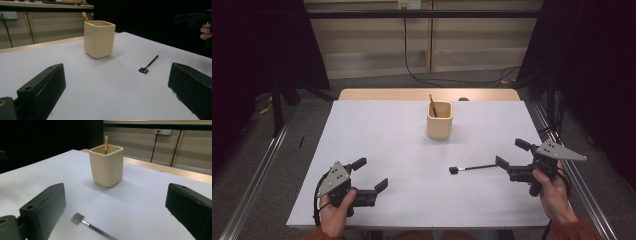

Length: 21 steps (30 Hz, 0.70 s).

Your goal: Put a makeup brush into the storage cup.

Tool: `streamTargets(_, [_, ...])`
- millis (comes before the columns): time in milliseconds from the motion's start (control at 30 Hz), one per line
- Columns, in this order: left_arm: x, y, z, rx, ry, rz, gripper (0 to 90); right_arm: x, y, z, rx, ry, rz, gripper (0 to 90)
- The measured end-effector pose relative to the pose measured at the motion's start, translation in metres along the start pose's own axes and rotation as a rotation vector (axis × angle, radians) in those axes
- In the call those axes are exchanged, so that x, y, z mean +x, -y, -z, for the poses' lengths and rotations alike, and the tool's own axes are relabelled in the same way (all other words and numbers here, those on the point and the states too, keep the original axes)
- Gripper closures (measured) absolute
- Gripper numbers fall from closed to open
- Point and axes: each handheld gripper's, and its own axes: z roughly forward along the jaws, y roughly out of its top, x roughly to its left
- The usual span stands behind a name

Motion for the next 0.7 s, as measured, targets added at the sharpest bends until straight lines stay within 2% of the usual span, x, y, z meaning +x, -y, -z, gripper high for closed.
streamTargets(67, [0.002, 0.001, 0.002, 0.004, -0.009, -0.005, 1.4, -0.001, 0.004, 0.005, 0.003, 0.014, 0.001, 2.5])
streamTargets(267, [0.001, -0.001, 0.0, -0.009, -0.013, 0.03, 1.2, -0.002, 0.017, 0.024, 0.01, 0.039, -0.022, 2.2])
streamTargets(333, [-0.001, -0.004, -0.002, -0.014, -0.019, 0.026, 1.2, -0.001, 0.022, 0.028, 0.017, 0.049, -0.031, 1.7])
streamTargets(400, [-0.003, -0.005, -0.004, -0.017, -0.008, 0.013, 1.2, 0.001, 0.025, 0.031, 0.032, 0.07, -0.04, 1.7])
streamTargets(567, [-0.001, -0.003, -0.004, -0.006, 0.0, 0.007, 1.2, 0.003, 0.028, 0.047, 0.004, 0.092, -0.046, 1.2])
streamTargets(700, [-0.001, -0.004, -0.002, -0.014, -0.004, -0.006, 1.2, 0.0, 0.036, 0.053, 0.007, 0.114, -0.046, 1.2])
